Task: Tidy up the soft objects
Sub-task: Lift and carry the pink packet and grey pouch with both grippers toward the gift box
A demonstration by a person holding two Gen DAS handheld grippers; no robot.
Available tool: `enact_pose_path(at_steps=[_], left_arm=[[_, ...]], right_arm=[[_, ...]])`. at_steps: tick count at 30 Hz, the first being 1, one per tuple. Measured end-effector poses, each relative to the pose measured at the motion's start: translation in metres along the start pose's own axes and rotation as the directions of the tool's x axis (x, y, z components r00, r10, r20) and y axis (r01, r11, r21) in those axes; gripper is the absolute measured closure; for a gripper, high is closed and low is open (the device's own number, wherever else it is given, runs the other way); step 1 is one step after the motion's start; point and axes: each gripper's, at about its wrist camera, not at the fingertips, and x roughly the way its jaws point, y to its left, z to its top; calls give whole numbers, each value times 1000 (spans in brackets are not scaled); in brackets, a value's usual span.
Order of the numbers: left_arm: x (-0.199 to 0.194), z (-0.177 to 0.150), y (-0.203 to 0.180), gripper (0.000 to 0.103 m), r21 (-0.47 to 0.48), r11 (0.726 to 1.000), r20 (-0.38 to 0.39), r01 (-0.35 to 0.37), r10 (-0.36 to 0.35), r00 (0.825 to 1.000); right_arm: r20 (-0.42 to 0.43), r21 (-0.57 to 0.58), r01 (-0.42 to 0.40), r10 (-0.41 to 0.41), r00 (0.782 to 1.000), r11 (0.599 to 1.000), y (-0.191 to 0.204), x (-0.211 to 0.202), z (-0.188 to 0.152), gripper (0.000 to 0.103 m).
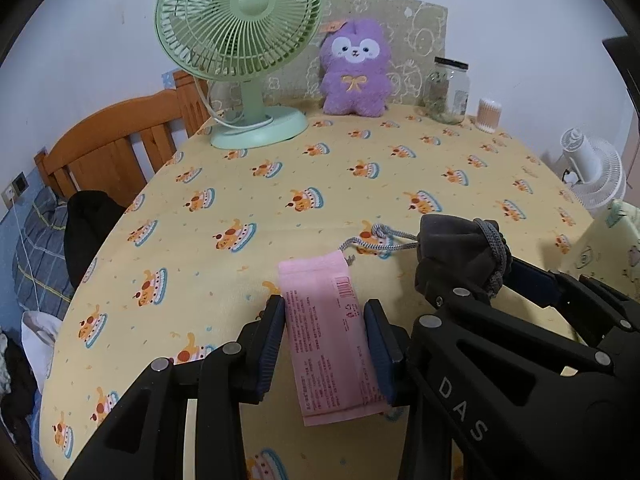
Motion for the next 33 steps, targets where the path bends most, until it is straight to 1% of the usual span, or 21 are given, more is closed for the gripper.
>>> enact_pose_path(at_steps=[11, 21, 33], left_arm=[[-34, -3, -5, 62, -5, 1000, 58, 29, -29, 998], [-69, 0, -8, 62, -2, 999, 127, 34, -33, 991], [-104, 6, -13, 62, 12, 999, 191, 44, -46, 981]], right_arm=[[48, -19, 11, -10, 999, 1000, 1, -38, -4, 48], [116, -35, 19, -15, 993, 999, 3, -77, -1, 48], [183, -48, 19, -10, 983, 999, 5, -117, 4, 48]])
